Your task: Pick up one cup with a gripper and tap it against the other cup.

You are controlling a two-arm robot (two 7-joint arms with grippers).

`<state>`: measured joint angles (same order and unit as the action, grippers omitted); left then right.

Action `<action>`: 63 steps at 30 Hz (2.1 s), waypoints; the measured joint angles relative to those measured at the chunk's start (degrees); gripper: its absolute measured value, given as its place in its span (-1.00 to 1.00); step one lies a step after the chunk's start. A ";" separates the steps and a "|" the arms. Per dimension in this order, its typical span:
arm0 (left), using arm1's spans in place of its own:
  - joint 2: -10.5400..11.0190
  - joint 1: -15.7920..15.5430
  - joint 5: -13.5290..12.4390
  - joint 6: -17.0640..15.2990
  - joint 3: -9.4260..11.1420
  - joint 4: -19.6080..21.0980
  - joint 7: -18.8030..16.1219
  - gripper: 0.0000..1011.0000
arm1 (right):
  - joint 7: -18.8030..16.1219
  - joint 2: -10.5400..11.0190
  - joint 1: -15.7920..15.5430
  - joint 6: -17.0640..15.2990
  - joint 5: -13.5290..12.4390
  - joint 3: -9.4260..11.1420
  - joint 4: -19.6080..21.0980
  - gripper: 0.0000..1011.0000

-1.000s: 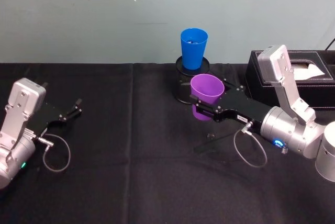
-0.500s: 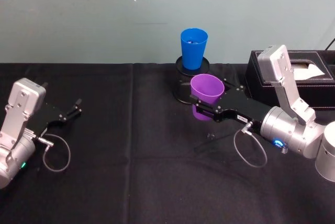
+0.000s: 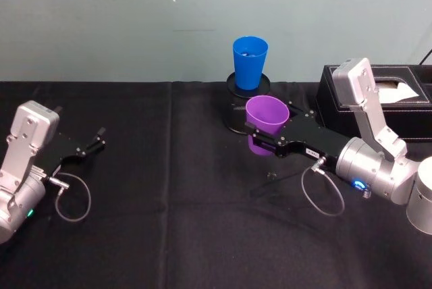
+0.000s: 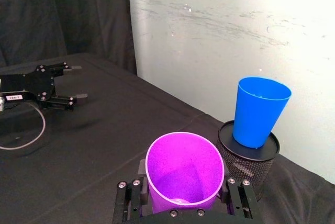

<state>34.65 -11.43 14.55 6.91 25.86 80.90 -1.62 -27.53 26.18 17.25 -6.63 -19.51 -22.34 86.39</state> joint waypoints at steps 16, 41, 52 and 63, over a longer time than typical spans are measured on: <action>0.00 0.00 0.00 0.00 0.00 0.00 0.00 0.98 | 0.00 0.00 0.00 0.00 0.00 0.00 0.00 0.47; 0.00 0.00 0.00 0.00 0.00 0.00 0.00 0.98 | 0.71 -0.20 1.82 -0.37 1.36 -1.39 -1.54 0.47; 0.00 0.00 0.00 0.00 0.00 0.00 0.00 0.98 | 0.62 -2.23 7.26 -1.54 1.11 -1.30 -7.90 0.47; 0.00 0.00 0.00 0.00 0.00 0.00 0.00 0.98 | 0.46 -4.99 10.68 -1.34 -0.09 -1.45 -13.37 0.47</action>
<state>34.65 -11.43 14.55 6.91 25.86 80.90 -1.62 -27.07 21.20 27.92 -7.97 -19.60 -23.78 73.02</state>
